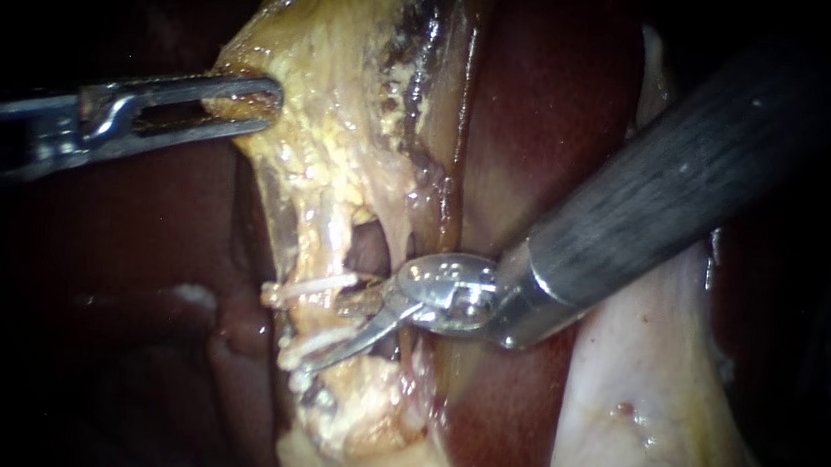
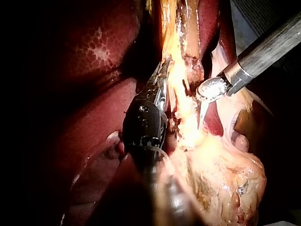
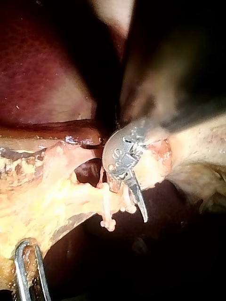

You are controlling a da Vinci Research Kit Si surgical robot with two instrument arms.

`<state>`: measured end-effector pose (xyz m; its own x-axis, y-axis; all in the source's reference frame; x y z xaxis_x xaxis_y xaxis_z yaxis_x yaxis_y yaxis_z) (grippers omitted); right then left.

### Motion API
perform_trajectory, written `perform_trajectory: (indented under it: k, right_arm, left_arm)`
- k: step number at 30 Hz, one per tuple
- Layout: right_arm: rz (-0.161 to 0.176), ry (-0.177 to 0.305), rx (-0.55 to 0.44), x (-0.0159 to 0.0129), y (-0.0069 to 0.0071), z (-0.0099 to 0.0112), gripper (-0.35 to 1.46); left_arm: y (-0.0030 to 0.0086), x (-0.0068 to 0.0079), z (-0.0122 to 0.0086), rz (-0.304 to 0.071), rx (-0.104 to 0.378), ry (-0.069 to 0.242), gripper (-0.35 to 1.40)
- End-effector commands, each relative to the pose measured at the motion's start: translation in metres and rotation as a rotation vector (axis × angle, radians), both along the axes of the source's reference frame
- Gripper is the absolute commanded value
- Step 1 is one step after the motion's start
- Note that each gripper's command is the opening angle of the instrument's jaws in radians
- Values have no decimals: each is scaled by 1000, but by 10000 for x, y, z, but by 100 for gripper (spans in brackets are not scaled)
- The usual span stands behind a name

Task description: Go to the cutting position left tube

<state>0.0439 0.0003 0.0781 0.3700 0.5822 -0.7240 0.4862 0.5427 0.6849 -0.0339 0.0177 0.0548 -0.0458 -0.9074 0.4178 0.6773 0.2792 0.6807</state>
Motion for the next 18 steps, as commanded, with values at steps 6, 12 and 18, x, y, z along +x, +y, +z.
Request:
perform_trajectory:
  k: [6,12,18]
  right_arm:
    - [-2,-36,101,10,1,0,128]
    - [1,-73,176,16,4,3,128]
    - [0,-83,190,17,4,6,126]
  left_arm:
    - [0,-2,0,-2,0,2,-35]
    - [0,-3,0,-3,0,3,-35]
    - [0,-3,-1,-3,0,3,-35]
